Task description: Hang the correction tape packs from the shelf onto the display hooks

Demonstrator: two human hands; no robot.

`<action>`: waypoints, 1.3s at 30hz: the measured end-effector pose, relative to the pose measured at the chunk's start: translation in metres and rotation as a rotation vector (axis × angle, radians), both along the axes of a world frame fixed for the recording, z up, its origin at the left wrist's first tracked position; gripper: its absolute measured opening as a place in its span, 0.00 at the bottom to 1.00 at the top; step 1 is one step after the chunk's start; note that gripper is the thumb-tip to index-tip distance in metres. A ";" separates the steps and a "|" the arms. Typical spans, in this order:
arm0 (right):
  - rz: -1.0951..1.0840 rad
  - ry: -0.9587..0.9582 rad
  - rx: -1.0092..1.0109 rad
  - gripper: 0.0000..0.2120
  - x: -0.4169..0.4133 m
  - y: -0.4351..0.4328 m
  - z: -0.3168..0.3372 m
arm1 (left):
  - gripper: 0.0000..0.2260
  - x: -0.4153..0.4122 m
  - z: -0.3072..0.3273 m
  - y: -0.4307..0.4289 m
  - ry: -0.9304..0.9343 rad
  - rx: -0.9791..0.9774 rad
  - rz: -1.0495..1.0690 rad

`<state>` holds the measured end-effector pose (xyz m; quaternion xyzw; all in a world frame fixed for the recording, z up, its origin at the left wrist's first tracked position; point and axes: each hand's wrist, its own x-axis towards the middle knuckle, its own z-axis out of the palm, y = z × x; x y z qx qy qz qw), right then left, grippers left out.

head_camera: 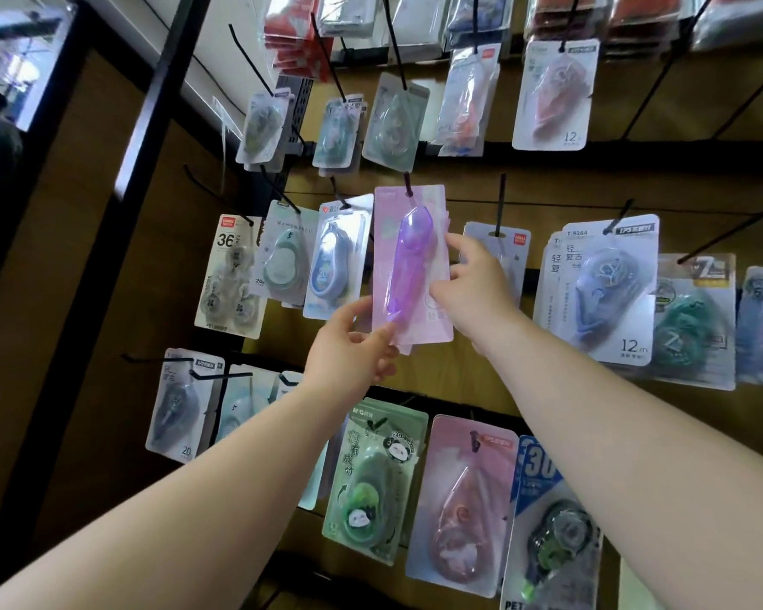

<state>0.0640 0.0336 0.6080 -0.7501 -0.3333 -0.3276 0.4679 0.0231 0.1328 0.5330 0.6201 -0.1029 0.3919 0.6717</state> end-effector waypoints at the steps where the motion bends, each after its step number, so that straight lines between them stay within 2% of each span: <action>1: -0.012 0.002 0.006 0.26 0.003 0.001 -0.001 | 0.20 0.003 -0.004 0.001 0.023 0.040 0.023; 3: -0.050 0.002 0.018 0.25 0.010 0.004 -0.004 | 0.20 0.008 -0.018 0.006 0.071 0.219 0.181; 6: -0.111 -0.016 0.036 0.24 0.020 0.010 -0.008 | 0.18 0.009 -0.047 0.015 0.126 0.632 0.437; 7: -0.133 -0.017 0.036 0.24 0.023 0.012 -0.009 | 0.18 0.008 -0.055 0.017 0.142 0.734 0.458; 9: -0.159 -0.010 0.047 0.23 0.029 0.016 -0.009 | 0.16 0.009 -0.067 0.021 0.160 0.801 0.389; 11: -0.181 -0.003 0.054 0.22 0.035 0.019 -0.009 | 0.13 0.010 -0.074 0.025 0.164 0.751 0.284; 16: -0.222 0.005 0.059 0.23 0.046 0.022 -0.012 | 0.12 0.019 -0.083 0.029 0.155 0.700 0.213; 22: -0.239 0.040 0.033 0.21 0.039 0.025 -0.016 | 0.17 0.018 -0.086 0.028 0.220 0.709 0.192; 24: -0.297 0.086 -0.035 0.22 0.032 0.020 -0.022 | 0.17 0.014 -0.083 0.027 0.228 0.621 0.130; 26: -0.313 0.127 -0.112 0.24 0.026 0.014 -0.031 | 0.16 0.006 -0.087 0.022 0.220 0.414 0.081; 28: -0.306 0.150 -0.173 0.22 0.016 0.006 -0.043 | 0.14 -0.006 -0.104 0.015 0.214 0.192 0.085; 30: -0.273 0.150 -0.214 0.19 0.006 -0.002 -0.059 | 0.10 -0.019 -0.135 0.011 0.225 0.064 0.087; 32: -0.224 0.162 -0.252 0.16 -0.004 -0.010 -0.080 | 0.09 -0.035 -0.170 0.009 0.264 0.078 0.058; 34: -0.168 0.133 -0.272 0.12 -0.014 -0.018 -0.101 | 0.16 -0.051 -0.202 0.010 0.339 0.137 0.008; 36: -0.175 0.018 -0.249 0.10 -0.024 -0.024 -0.116 | 0.21 -0.063 -0.234 0.014 0.425 0.139 0.007; 39: -0.217 -0.086 -0.306 0.10 -0.038 -0.023 -0.127 | 0.21 -0.080 -0.275 0.025 0.540 0.124 0.038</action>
